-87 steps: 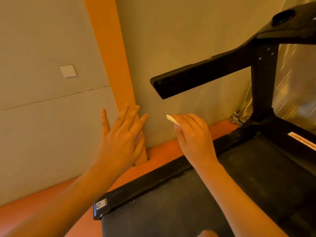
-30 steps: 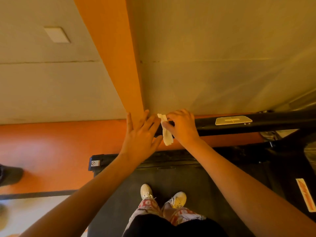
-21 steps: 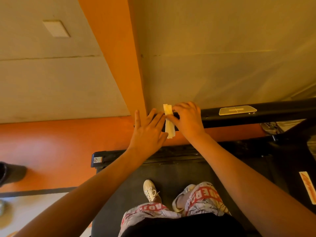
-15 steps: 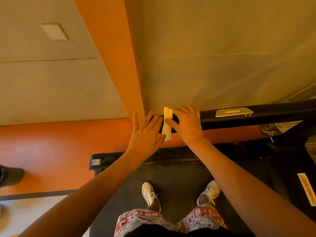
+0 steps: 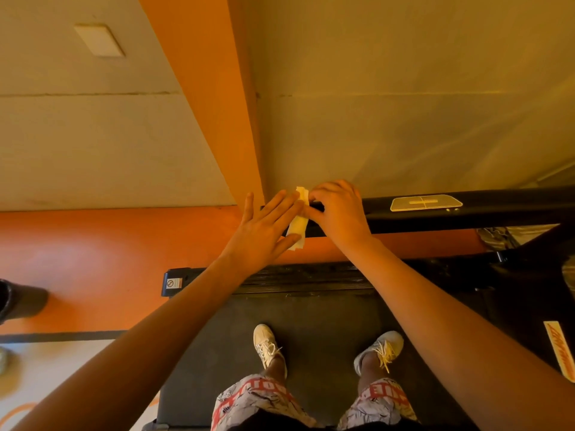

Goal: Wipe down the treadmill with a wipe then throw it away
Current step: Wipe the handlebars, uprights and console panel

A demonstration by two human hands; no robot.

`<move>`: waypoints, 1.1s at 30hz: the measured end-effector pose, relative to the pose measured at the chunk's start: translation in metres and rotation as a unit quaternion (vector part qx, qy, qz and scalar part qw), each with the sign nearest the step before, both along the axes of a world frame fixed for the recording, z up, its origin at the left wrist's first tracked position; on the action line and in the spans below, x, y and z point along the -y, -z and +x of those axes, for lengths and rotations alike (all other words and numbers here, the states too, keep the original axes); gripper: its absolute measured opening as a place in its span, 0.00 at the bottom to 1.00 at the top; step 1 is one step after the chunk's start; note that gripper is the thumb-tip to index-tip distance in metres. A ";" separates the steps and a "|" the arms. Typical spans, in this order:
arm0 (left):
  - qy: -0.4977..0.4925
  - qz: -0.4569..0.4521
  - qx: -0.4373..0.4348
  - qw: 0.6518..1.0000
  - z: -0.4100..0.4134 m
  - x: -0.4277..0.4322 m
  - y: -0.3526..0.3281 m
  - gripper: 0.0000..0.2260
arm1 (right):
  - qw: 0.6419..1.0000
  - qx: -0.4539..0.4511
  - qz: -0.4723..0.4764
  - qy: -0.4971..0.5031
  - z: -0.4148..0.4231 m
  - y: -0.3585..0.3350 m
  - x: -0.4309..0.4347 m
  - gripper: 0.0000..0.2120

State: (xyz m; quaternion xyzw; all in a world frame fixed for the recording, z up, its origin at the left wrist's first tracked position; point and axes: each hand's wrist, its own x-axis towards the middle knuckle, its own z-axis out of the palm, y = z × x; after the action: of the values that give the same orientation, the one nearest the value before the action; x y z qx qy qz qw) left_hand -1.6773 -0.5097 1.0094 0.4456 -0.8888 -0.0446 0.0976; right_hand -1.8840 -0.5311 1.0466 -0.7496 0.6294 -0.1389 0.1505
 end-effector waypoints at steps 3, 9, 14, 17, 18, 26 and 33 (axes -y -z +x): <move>0.005 0.026 -0.003 1.000 0.000 0.006 0.004 0.30 | 0.999 0.006 0.021 -0.028 -0.007 -0.001 0.003 0.17; 0.004 0.048 -0.012 0.999 -0.003 0.013 0.008 0.29 | 0.993 -0.049 0.040 -0.104 -0.036 -0.008 -0.004 0.21; 0.006 0.033 -0.007 0.999 -0.008 0.016 0.007 0.29 | 0.981 -0.112 0.018 -0.158 -0.060 -0.001 -0.008 0.23; 0.009 0.014 0.001 1.000 -0.011 0.021 0.003 0.29 | 0.980 -0.124 0.020 -0.157 -0.062 0.002 -0.008 0.27; 0.006 0.013 0.005 1.000 -0.011 0.022 0.002 0.30 | 0.980 -0.120 0.027 -0.158 -0.061 0.001 -0.006 0.28; -0.021 0.090 -0.003 0.996 -0.009 0.021 -0.004 0.28 | 0.972 -0.147 0.047 -0.177 -0.060 0.001 -0.002 0.30; -0.031 0.058 -0.044 0.997 -0.009 0.020 -0.010 0.17 | 0.970 -0.168 0.038 -0.174 -0.061 0.005 -0.002 0.35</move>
State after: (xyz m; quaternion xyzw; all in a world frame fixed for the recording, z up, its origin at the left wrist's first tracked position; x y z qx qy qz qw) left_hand -1.6867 -0.5297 1.0193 0.4750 -0.8654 -0.1129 0.1123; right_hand -1.9446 -0.5292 1.0419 -0.8540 0.5101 0.0415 0.0933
